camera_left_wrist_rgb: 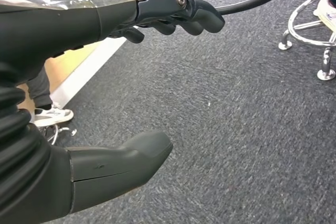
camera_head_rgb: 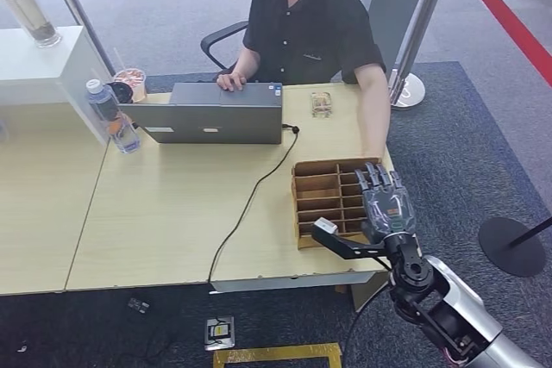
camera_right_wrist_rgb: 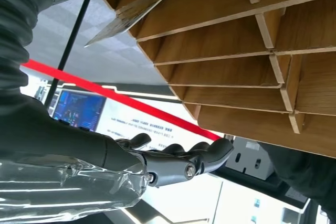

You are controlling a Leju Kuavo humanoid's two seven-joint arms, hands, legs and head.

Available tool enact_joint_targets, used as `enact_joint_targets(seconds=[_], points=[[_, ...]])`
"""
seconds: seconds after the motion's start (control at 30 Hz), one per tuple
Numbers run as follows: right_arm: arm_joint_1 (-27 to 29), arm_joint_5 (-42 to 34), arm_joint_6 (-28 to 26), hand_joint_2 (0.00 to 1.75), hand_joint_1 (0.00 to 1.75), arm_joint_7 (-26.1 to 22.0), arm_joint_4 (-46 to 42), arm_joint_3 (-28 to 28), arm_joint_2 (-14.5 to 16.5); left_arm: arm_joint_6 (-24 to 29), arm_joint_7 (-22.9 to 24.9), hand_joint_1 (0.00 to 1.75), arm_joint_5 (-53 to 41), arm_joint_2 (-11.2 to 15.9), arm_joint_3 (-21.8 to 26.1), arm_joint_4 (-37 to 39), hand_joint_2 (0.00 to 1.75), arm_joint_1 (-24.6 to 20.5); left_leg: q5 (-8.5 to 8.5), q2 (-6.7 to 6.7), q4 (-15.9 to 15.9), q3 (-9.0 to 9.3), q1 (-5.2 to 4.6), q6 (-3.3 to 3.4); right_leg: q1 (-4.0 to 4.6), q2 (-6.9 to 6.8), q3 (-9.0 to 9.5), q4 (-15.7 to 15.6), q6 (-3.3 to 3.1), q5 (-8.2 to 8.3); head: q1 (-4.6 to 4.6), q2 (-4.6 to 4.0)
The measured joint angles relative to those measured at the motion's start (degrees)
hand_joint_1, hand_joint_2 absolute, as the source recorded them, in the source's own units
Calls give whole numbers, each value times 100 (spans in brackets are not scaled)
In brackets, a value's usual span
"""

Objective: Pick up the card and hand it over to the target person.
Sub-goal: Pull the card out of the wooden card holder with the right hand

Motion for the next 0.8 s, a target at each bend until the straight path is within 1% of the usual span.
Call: enact_joint_targets(seconds=[0.23, 0.37, 0.4, 0.5, 0.53, 0.6, 0.67, 0.73, 0.8], points=[[62, -40, 231, 175, 15, 133, -208, -73, -80, 0, -22, 0, 15, 53, -35, 37, 175, 6, -2, -3, 1, 1, -1, 0, -1, -2, 1, 2, 0, -3, 0, 0], [108, -57, 290, 175, 19, 173, -320, -121, -127, 0, -40, 0, 17, 86, -68, 66, 175, 10, -2, -4, 1, 1, -1, 0, -1, -3, 0, 3, 0, -4, 0, 0], [120, -59, 290, 175, 23, 176, -337, -129, -136, 0, -45, 0, 19, 93, -73, 73, 175, 10, -2, -5, 2, 1, -1, 0, -1, -4, 1, 3, 0, -4, 0, 0], [172, -67, 295, 175, 44, 201, -410, -167, -162, 0, -75, 0, 40, 108, -97, 90, 175, 12, -2, -6, 2, 2, 0, 0, 0, -5, 1, 2, 0, -4, 0, 0], [190, -72, 304, 175, 47, 216, -431, -181, -167, 0, -88, 0, 50, 110, -104, 94, 175, 14, -2, -6, 2, 1, 0, 0, 0, -5, 1, 2, 0, -4, 0, 0], [246, -86, 334, 175, 47, 257, -508, -218, -194, 0, -134, 0, 73, 124, -127, 114, 175, 17, -1, -6, 2, 0, 0, 0, 0, -6, 0, 2, 0, -3, 0, 0], [305, -95, 360, 175, 62, 290, -624, -253, -237, 0, -194, 0, 100, 145, -158, 143, 175, 20, -1, -6, 2, -1, -1, 0, -1, -7, -1, 2, 0, -3, 0, 0], [370, -101, 424, 175, 110, 355, -768, -311, -291, 0, -294, 0, 130, 178, -212, 196, 175, 26, -2, -7, 3, -1, -1, 0, -1, -6, 0, 3, 0, -4, 0, 0], [457, -109, 498, 175, 149, 434, -916, -388, -359, 0, -408, 0, 158, 221, -277, 263, 175, 34, -1, -8, 3, -1, -2, 1, -2, -8, -1, 3, 0, -4, 0, 0]])
